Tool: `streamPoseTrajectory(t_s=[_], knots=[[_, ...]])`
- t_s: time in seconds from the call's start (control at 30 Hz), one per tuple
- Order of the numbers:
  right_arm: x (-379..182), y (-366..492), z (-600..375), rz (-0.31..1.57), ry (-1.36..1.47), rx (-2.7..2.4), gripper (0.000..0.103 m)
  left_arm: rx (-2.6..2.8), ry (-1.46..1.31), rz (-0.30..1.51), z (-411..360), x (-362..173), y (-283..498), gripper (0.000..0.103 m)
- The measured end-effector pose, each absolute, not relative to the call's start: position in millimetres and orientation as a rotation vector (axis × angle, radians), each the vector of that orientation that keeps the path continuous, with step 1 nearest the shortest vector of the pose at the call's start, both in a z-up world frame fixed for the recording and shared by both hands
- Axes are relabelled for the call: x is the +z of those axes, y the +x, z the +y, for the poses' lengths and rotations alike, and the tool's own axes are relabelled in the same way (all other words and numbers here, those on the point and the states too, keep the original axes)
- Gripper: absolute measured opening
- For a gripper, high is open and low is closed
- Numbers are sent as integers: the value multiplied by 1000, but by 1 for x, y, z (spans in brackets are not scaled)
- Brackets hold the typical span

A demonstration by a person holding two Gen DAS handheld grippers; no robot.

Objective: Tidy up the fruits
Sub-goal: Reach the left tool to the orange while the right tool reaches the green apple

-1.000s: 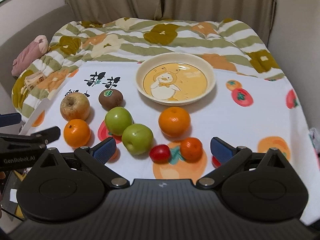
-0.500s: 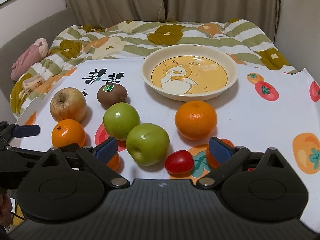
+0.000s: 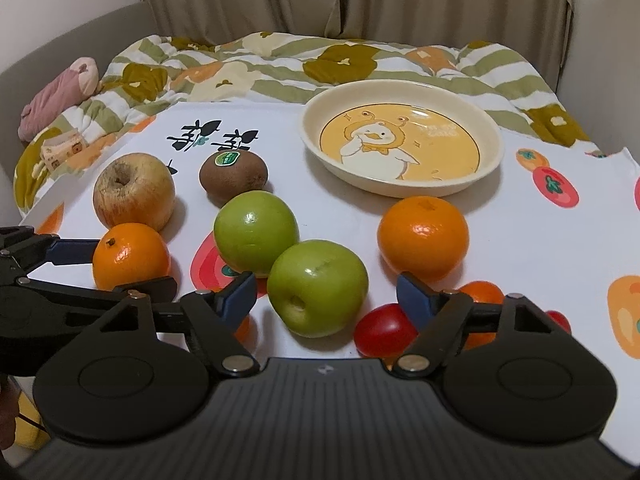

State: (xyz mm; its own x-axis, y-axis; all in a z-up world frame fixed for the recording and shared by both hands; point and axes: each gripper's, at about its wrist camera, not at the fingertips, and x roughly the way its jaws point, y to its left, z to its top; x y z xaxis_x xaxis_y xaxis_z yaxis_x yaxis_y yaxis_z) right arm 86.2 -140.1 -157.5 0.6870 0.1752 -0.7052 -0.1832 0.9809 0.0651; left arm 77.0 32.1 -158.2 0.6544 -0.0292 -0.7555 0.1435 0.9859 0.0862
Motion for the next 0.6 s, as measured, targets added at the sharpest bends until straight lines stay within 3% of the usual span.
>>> streamPoseTrajectory(t_s=[0.13,0.43,0.6], knots=[[-159,87,-135,791,-27,206,87,-120,125,864,35,-160,79,68],[-162,89,-127,796,-59,192,81,-149,132,861,37,-160,78,67],[-164,91,-123,802,-98,177,71,-169,159,855,36,-160,78,66]])
